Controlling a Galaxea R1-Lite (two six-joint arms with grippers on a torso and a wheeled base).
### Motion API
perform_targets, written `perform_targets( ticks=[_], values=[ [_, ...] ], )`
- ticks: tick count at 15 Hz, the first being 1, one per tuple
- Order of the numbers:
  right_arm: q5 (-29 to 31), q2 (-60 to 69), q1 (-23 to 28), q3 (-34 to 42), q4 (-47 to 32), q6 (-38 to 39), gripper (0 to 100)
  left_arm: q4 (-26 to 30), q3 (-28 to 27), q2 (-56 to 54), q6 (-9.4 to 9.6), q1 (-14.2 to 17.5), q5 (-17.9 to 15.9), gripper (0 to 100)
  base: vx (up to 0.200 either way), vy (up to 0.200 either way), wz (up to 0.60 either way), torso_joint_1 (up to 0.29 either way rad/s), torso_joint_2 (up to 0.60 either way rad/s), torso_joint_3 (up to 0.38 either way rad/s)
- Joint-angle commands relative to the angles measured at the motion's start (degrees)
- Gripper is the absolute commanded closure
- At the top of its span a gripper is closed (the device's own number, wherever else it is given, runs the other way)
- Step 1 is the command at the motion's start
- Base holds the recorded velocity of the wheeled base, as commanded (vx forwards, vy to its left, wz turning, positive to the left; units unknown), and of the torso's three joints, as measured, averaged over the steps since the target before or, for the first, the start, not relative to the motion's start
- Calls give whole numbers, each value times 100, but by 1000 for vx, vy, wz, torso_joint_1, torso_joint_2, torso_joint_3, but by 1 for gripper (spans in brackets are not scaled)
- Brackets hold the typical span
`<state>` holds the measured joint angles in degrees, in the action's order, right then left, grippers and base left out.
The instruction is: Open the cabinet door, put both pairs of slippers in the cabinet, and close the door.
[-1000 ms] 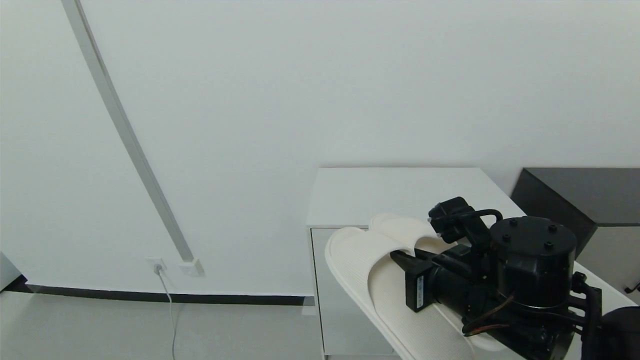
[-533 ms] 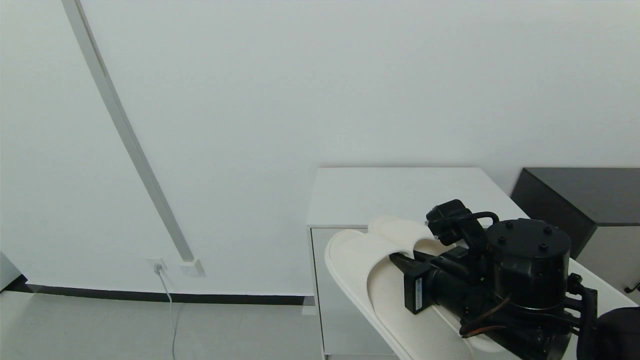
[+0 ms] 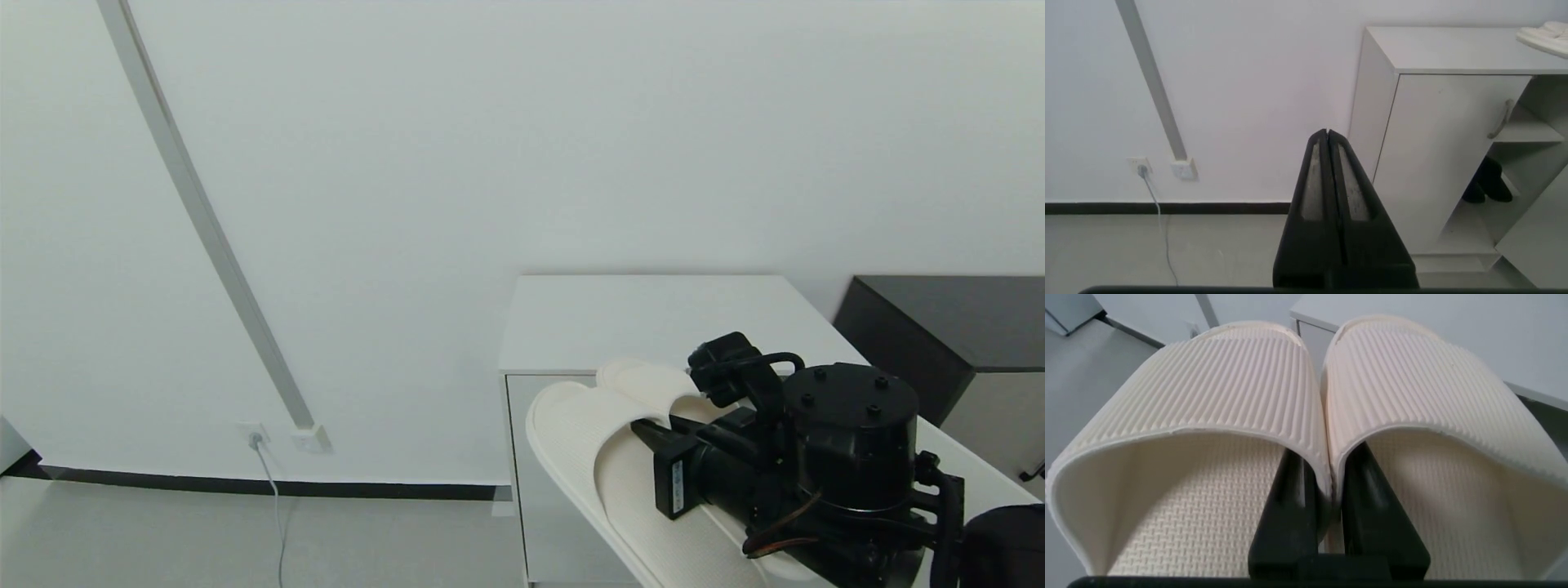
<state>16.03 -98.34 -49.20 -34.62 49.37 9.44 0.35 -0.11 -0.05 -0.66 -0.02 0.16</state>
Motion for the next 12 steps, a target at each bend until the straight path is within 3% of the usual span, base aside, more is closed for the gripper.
perform_targets(
  ticks=[1, 12],
  values=[
    [5, -45, 7, -1, 2, -3, 100, 0, 2, 5, -4, 2, 2, 100, 0, -200, 0, 12, 7, -2],
    [58, -45, 7, -1, 2, 6, 100, 0, 2, 5, -4, 2, 2, 100, 0, -200, 0, 3, 2, 4]
  ],
)
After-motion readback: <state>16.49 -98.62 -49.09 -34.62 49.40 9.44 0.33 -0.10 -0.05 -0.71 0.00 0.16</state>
